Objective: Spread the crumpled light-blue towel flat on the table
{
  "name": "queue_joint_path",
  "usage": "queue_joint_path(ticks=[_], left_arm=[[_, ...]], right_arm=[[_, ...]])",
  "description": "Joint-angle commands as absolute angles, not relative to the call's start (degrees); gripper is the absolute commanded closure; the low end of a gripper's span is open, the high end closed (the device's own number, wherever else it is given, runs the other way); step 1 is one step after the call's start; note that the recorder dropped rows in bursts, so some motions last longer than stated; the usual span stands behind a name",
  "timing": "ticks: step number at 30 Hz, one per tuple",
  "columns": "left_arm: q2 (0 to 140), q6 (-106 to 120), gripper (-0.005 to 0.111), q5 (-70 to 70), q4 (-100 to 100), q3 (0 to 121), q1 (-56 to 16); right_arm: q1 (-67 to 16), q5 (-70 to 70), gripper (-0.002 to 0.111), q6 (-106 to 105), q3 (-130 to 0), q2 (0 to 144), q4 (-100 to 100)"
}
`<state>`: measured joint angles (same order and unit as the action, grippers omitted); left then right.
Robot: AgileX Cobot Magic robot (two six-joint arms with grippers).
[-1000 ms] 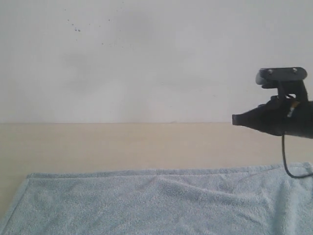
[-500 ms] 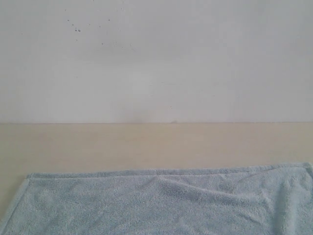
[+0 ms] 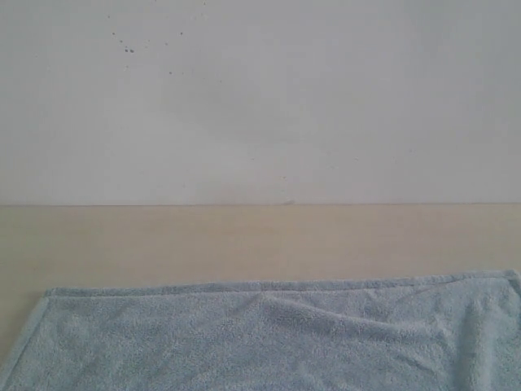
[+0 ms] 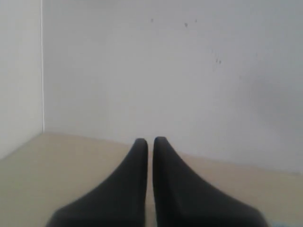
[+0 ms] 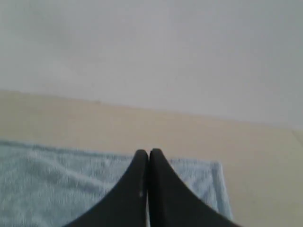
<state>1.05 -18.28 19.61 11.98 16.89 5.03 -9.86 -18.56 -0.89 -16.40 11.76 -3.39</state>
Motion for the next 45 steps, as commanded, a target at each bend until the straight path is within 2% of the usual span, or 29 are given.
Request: queue_joint_path(ticks=[1, 5, 11, 15, 19, 23, 29, 35, 45], left_arm=[[1.64, -19.02, 0.103, 20.96, 11.40, 10.52, 3.15], [1.64, -24.13, 0.103, 19.49, 14.09, 8.66, 0.04], [0.00, -29.77, 0.103, 20.23, 19.31, 8.78, -6.61], [0.00, -29.77, 0.103, 20.99, 22.62, 8.78, -11.26], [0.00, -32.06, 0.103, 22.06, 23.66, 8.64, -11.55], [0.00, -40.67, 0.103, 23.45, 25.75, 6.62, -11.42], [0.00, -53.05, 0.103, 22.73, 28.04, 1.22, -11.42], [0.00, -53.80, 0.103, 17.31, 28.04, 0.00, -11.42], [0.00, -53.77, 0.103, 17.15, 28.33, 0.00, -11.42]], right_arm=[[-9.64, -24.29, 0.109, 3.66, -13.77, 11.62, -3.15], [-9.64, -22.66, 0.109, 7.48, -13.77, 11.62, -2.91], [-9.64, -6.67, 0.109, 7.55, -7.57, 11.62, -8.79], [-9.64, -4.98, 0.109, 6.95, -2.95, 11.62, -8.89], [-9.64, -2.99, 0.109, 7.02, 0.00, 11.72, -8.74], [-9.64, -7.72, 0.109, 6.90, 0.00, 11.72, -8.27], [-9.64, -5.09, 0.109, -2.33, 0.00, 11.72, -8.27], [-9.64, -5.54, 0.109, -1.45, 0.00, 11.72, -7.76], [-9.64, -5.54, 0.109, -1.19, 0.00, 11.72, -7.19]])
